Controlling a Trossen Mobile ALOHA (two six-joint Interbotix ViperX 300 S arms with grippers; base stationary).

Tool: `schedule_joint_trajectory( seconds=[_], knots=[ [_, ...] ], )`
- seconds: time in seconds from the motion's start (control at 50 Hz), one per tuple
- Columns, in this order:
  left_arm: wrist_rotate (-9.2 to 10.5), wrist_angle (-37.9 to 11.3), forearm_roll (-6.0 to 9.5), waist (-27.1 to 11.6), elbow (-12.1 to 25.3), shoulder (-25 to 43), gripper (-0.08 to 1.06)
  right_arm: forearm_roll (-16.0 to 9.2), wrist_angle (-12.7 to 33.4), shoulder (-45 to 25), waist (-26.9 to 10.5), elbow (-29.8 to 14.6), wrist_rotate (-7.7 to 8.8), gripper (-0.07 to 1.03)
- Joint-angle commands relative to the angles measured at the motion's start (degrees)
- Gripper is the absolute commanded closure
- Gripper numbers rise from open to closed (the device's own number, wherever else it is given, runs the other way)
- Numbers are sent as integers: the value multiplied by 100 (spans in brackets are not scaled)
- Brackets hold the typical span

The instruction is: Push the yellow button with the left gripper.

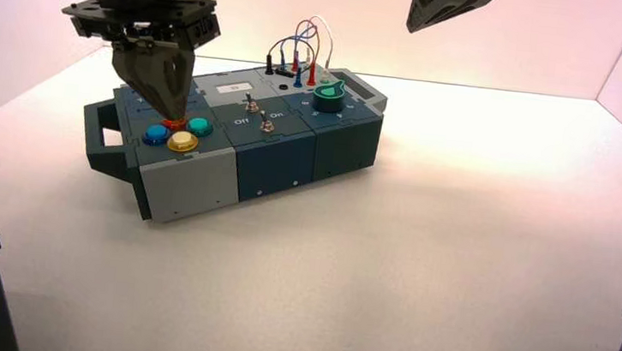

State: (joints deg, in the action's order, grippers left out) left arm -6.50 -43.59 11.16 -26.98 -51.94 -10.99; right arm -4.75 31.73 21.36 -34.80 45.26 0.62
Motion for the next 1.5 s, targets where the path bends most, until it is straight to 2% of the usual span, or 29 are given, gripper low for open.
schedule_joint_trajectory(
  seconds=[0.02, 0.4, 1.5],
  knots=[
    [-26, 18, 0, -9, 167, 9, 101, -26, -26, 44, -9, -176, -9, 99],
    [-26, 18, -9, -18, 290, 220, 101, -26, -26, 53, -9, -158, -18, 99],
    [18, 35, 9, -9, 325, 765, 101, -35, -9, 185, -18, -105, -44, 98]
  ],
)
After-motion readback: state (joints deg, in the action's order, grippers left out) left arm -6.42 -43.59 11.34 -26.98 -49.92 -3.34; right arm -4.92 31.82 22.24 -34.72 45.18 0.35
